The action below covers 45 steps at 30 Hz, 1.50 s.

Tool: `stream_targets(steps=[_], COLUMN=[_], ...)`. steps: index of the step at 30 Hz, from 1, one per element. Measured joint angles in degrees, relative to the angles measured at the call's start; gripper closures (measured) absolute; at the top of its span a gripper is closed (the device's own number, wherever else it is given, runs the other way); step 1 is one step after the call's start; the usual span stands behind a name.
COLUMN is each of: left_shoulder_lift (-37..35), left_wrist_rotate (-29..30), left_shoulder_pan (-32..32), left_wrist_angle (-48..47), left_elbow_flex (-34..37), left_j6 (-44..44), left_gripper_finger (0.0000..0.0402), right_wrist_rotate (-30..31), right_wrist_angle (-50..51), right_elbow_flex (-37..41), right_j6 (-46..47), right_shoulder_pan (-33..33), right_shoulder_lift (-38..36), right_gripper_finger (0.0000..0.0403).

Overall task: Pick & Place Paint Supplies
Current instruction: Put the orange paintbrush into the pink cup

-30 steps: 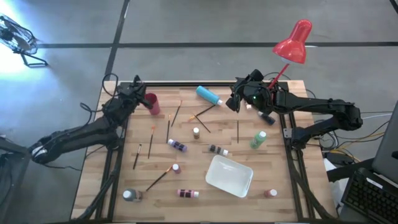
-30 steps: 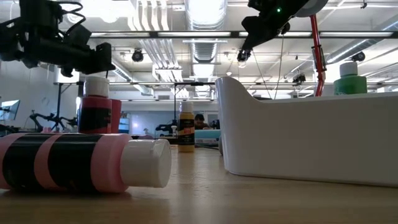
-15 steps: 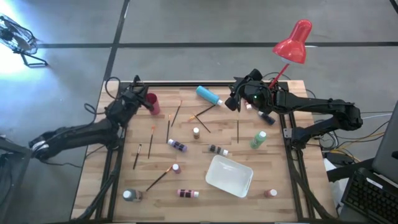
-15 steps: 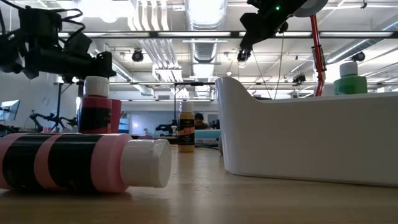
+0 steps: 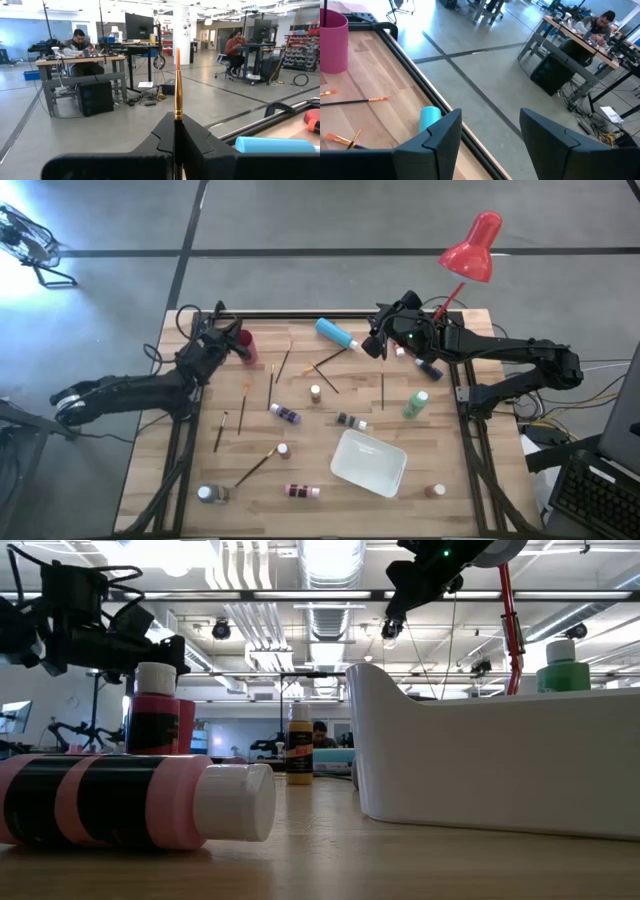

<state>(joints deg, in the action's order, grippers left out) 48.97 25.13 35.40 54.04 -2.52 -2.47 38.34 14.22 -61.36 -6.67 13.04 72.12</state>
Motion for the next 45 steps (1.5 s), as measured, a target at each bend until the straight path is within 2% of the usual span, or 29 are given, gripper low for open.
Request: stream_targets(steps=[6,22,36,45], left_shoulder_lift=[1.24,6.52,7.78,7.8], left_wrist_rotate=[1.62,1.74,1.33,1.33], left_shoulder_pan=[0.02,0.02,0.02,0.02], left_wrist_angle=[-0.01,-0.63,-1.06,-1.7], left_elbow_flex=[0.0,0.0,-0.09,-0.6], left_j6=[0.01,2.98,3.22,3.13], left_gripper_finger=[0.039,0.039,0.039,0.0323], right_wrist_rotate=[0.01,0.18,0.17,0.17], right_wrist_angle=[0.02,0.04,-0.2,-0.22], right_elbow_flex=[0.0,0.0,-0.15,-0.22], right_j6=[0.0,-1.5,-2.57,-2.42], right_shoulder_pan=[0.0,0.04,1.62,1.66], right_shoulder_lift=[0.0,0.0,0.0,0.0], right_gripper_finger=[0.0201,0.023,0.0201,0.021])
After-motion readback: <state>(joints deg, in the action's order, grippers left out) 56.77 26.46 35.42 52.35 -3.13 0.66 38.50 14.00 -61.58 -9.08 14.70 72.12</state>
